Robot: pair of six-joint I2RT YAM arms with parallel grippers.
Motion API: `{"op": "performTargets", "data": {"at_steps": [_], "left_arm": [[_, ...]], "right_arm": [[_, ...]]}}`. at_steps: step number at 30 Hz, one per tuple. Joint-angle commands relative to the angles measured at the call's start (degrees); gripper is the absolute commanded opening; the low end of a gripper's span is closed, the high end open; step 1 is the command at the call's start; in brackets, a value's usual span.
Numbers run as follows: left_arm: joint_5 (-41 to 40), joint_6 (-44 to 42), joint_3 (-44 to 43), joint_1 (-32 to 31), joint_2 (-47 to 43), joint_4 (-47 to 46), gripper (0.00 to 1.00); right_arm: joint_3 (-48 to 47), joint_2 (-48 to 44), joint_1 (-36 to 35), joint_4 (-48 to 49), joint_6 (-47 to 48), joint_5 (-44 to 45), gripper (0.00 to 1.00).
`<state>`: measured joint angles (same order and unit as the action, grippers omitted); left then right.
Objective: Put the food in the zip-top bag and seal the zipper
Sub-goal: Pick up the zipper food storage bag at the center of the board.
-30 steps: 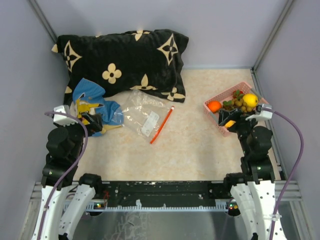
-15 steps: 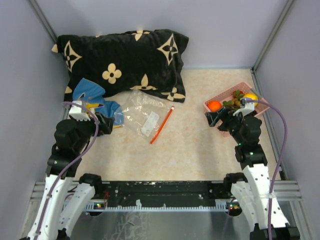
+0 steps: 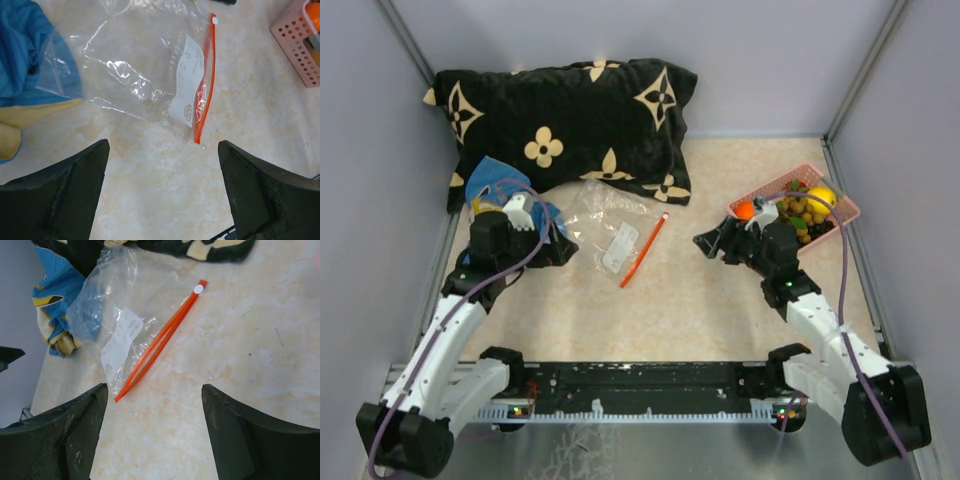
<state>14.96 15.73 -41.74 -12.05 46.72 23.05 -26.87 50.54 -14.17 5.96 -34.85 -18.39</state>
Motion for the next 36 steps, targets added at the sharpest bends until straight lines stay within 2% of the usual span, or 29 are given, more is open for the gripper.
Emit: {"op": "performTargets", "data": {"at_steps": [1, 10, 22, 29, 36], "left_arm": [[2.89, 2.32, -0.97, -2.39, 5.91, -2.58, 0.95], [-9.90, 0.31, -9.05, -14.84, 18.92, -1.92, 0.95], [-31.65, -8.30, -22.74, -31.34, 39.52, -0.20, 0.97], [-37.99, -12.69, -30.14, -36.46, 51.62, 1.11, 0.98], [-44.75, -16.86, -34.56, -38.62, 60.65, 1.17, 1.00]], "right_arm": [[-0.94, 4.86, -4.92, 12.18, -2.47, 4.07, 0.76], [-0.94, 8.61, -6.30, 14.88, -2.78, 6.23, 0.76], [0.59, 0.86, -6.30, 6.98, -0.29, 13.14, 0.76], [0.82, -7.63, -6.30, -3.01, 2.66, 22.60, 0.80], [1.52, -15.42, -6.30, -10.30, 3.25, 30.10, 0.83]]}}
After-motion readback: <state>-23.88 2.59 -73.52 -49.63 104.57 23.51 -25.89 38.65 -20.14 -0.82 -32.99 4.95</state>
